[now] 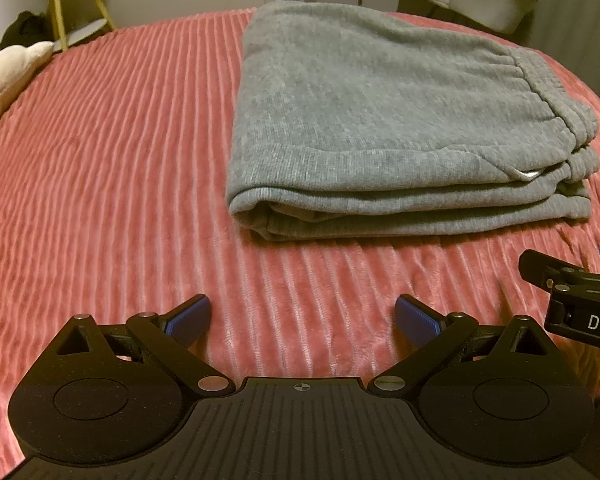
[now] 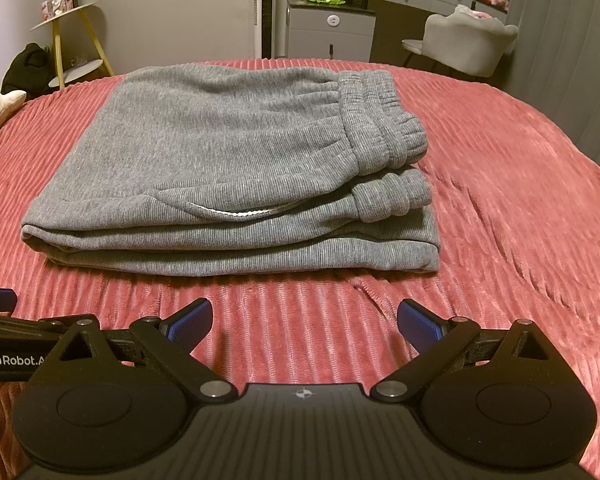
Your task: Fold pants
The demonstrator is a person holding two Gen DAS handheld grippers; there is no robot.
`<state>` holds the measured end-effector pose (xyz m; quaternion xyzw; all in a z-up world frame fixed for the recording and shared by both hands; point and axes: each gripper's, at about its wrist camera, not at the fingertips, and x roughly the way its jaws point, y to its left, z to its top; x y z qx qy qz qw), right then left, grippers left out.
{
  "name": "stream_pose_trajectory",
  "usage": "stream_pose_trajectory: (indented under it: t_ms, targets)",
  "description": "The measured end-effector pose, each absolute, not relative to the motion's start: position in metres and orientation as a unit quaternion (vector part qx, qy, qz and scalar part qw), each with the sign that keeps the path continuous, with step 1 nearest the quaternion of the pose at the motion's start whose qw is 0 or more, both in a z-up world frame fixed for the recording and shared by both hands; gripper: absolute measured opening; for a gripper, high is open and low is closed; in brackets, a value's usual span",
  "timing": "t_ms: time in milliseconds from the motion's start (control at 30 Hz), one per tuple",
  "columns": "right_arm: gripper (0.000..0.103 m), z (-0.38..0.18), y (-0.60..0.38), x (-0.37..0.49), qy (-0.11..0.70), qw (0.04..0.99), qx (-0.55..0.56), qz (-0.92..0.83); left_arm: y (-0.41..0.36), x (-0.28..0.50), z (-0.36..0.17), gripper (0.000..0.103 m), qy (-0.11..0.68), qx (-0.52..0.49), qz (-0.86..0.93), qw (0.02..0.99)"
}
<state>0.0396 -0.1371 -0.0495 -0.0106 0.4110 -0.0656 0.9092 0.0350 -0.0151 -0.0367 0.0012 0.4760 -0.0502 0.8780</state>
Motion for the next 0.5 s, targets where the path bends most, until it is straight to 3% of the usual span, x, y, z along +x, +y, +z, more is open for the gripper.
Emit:
stream_pose_trajectory:
  t_ms: [500]
  targets:
    - [0.099,-0.0489,-0.1360,0.0395,0.411,0.909,-0.012,-0.066,-0.0150,0.0353,-0.0359,0.102,0.476,0.000,-0.051,0.878]
